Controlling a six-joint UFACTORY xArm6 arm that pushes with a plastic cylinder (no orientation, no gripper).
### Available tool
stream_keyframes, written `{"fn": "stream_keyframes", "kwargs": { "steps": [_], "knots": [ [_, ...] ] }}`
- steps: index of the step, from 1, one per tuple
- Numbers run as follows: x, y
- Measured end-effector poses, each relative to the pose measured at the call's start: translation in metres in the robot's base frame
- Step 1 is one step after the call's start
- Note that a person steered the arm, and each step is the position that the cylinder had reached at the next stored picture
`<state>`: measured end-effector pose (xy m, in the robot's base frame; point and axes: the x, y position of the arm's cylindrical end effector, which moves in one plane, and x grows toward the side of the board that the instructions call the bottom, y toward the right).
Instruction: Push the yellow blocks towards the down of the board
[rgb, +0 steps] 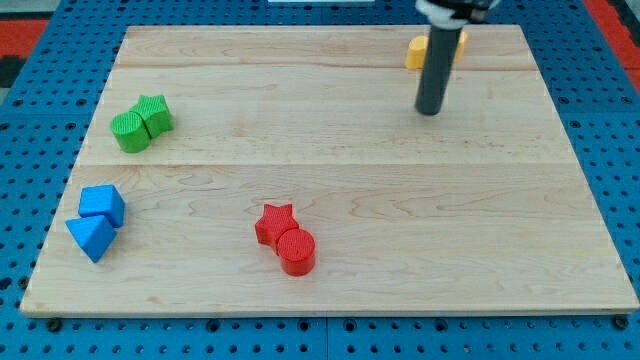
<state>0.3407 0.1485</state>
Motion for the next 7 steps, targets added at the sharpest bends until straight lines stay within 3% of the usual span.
{"fn": "stream_keyframes", "kwargs": {
  "steps": [2,4,6,7],
  "knots": [
    [-0.023,0.025],
    [-0.065,0.088],
    [-0.128,0.063],
    [-0.124,0.019]
  ]
}}
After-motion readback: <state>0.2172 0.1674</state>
